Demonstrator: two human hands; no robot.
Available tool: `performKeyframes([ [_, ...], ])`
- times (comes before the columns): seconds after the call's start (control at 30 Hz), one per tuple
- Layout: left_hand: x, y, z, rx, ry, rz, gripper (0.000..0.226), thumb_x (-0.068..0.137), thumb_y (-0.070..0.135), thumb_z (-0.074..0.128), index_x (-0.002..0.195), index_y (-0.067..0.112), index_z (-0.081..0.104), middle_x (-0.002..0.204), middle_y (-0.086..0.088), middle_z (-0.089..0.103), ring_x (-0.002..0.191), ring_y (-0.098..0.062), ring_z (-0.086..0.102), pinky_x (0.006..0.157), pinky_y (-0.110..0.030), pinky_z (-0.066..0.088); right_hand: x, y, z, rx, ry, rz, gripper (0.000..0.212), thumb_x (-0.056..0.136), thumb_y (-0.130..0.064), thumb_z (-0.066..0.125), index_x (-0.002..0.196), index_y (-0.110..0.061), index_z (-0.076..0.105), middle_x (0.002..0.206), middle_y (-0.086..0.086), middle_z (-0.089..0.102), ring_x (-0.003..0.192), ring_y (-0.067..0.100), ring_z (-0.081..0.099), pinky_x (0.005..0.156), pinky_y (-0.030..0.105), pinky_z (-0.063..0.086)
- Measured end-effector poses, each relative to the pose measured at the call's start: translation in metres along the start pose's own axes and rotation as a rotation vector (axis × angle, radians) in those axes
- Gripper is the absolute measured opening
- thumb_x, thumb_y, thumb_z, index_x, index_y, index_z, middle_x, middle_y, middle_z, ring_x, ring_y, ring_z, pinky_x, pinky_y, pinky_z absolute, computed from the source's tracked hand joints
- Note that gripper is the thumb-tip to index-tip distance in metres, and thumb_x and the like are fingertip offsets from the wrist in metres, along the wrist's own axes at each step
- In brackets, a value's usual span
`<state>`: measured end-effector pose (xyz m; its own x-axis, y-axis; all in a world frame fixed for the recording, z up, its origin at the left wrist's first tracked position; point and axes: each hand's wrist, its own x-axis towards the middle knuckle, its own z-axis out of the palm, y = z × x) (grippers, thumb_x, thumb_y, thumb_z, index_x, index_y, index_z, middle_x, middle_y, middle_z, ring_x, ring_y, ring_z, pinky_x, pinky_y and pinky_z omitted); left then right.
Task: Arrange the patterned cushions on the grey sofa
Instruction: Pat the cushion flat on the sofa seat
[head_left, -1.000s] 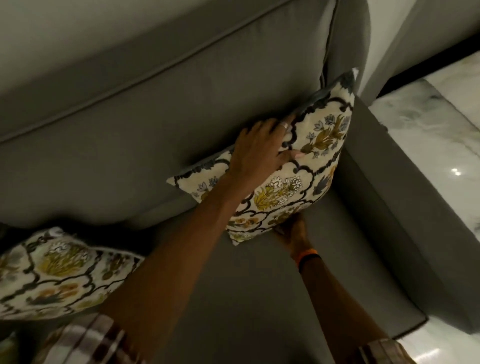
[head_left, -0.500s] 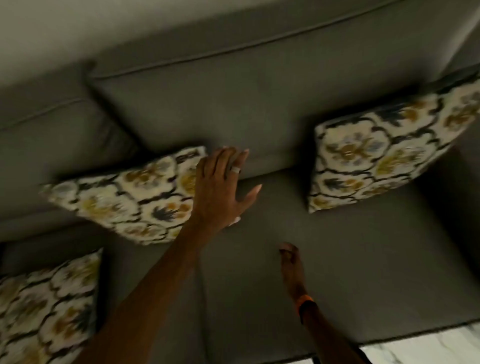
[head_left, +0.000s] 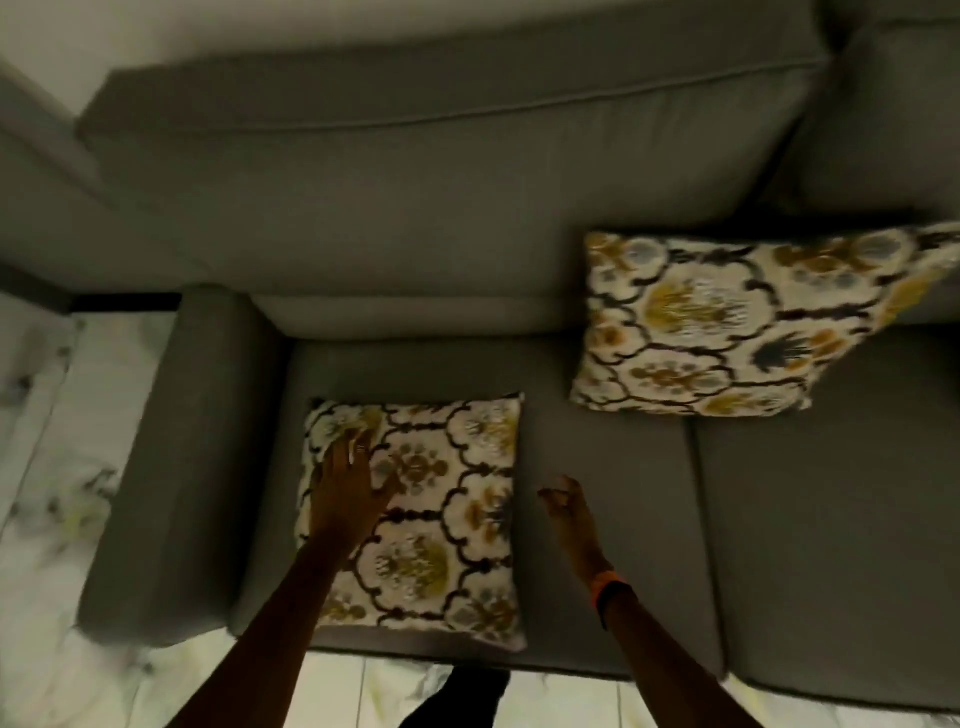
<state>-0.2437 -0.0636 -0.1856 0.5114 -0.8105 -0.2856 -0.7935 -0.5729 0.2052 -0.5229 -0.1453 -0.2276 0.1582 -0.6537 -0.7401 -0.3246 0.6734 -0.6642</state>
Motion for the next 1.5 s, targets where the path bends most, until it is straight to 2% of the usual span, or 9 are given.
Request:
performKeyframes([
  [0.07,0.018,-0.045,0.009,-0.114,-0.061,-0.201,0.085,0.088,0.059,0.058,0.151,0.012,0.025,0.154,-0.022,0.028,0.137,-0.045,0.031,0.107,-0.063,0.035,0.010,-0.003,0.038,0.064,-0.031,0.073,0.068,0.097,-0.029,0.061,0.154,-0.005,0.031,0.137,0.016,0.057,0.123,0.034,0.059,0.095,0.042,0.051],
  [0.17,0.042,-0.083,0.024,-0.599,-0.112,-0.596,0.103,0.082,0.052,0.073,0.155,0.019,0.009,0.157,-0.022,0.025,0.135,-0.042,0.037,0.105,-0.057,0.040,0.025,-0.003,0.099,0.042,-0.003,0.071,0.067,0.095,-0.039,0.062,0.145,0.002,0.045,0.075,0.020,0.064,0.057,0.019,0.064,0.054,0.032,0.051],
  [0.27,0.053,-0.097,0.034,-0.972,-0.165,-0.777,0.115,0.067,0.062,0.081,0.153,0.018,0.019,0.147,-0.018,0.044,0.121,-0.034,0.054,0.097,-0.047,0.049,0.036,0.001,0.146,0.003,0.357,-0.029,0.095,0.080,-0.065,0.067,0.150,-0.006,0.040,0.135,0.023,0.060,0.123,0.036,0.059,0.107,0.051,0.044],
  [0.33,0.064,-0.095,0.018,-1.005,-0.094,-0.719,0.126,0.048,0.077,0.082,0.147,0.019,0.030,0.143,-0.014,0.049,0.125,-0.034,0.053,0.102,-0.052,0.048,0.038,0.006,0.168,0.081,0.443,-0.068,0.100,0.078,-0.073,0.062,0.153,-0.013,0.037,0.156,0.012,0.044,0.144,0.033,0.040,0.120,0.056,0.028],
  [0.47,0.115,-0.067,-0.071,-0.660,0.101,-0.328,0.103,0.062,0.067,0.080,0.144,0.023,0.035,0.141,-0.007,0.051,0.128,-0.031,0.049,0.107,-0.056,0.040,0.040,0.006,0.209,0.491,0.202,0.002,0.066,0.085,-0.073,0.054,0.143,-0.043,0.049,0.146,-0.006,0.058,0.134,0.022,0.056,0.111,0.058,0.043],
  [0.63,0.171,-0.062,-0.165,-0.225,0.400,0.374,0.089,0.059,0.076,0.075,0.125,0.020,0.056,0.116,-0.004,0.067,0.110,-0.028,0.057,0.106,-0.048,0.031,0.053,-0.055,0.288,0.896,-0.096,0.146,0.021,0.089,-0.046,0.062,0.086,-0.025,0.065,0.060,-0.009,0.071,0.053,0.008,0.068,0.055,0.026,0.058],
  [0.8,0.180,-0.088,-0.138,0.018,0.373,0.790,0.078,0.065,0.074,0.072,0.119,0.021,0.050,0.104,-0.010,0.064,0.099,-0.025,0.045,0.087,-0.039,0.026,0.070,-0.085,0.338,1.112,-0.067,0.342,0.034,0.099,-0.040,0.042,0.098,-0.018,0.067,0.098,0.009,0.068,0.094,0.032,0.064,0.080,0.048,0.052],
  [1.17,0.205,-0.074,-0.163,-0.130,0.249,0.774,0.097,0.057,0.084,0.062,0.131,0.023,0.045,0.123,-0.011,0.057,0.116,-0.026,0.043,0.099,-0.035,0.021,0.095,-0.117,0.351,1.355,0.030,0.279,0.057,0.095,-0.052,0.043,0.139,-0.019,0.057,0.141,0.013,0.057,0.132,0.035,0.053,0.113,0.063,0.035],
  [1.5,0.199,-0.086,-0.142,0.085,0.512,0.583,0.103,0.071,0.089,0.051,0.141,0.013,0.048,0.140,-0.018,0.051,0.137,-0.036,0.037,0.112,-0.068,0.018,0.099,-0.118,0.337,1.203,-0.056,0.283,0.058,0.096,-0.053,0.041,0.143,-0.021,0.053,0.140,0.010,0.057,0.134,0.035,0.051,0.110,0.059,0.040],
])
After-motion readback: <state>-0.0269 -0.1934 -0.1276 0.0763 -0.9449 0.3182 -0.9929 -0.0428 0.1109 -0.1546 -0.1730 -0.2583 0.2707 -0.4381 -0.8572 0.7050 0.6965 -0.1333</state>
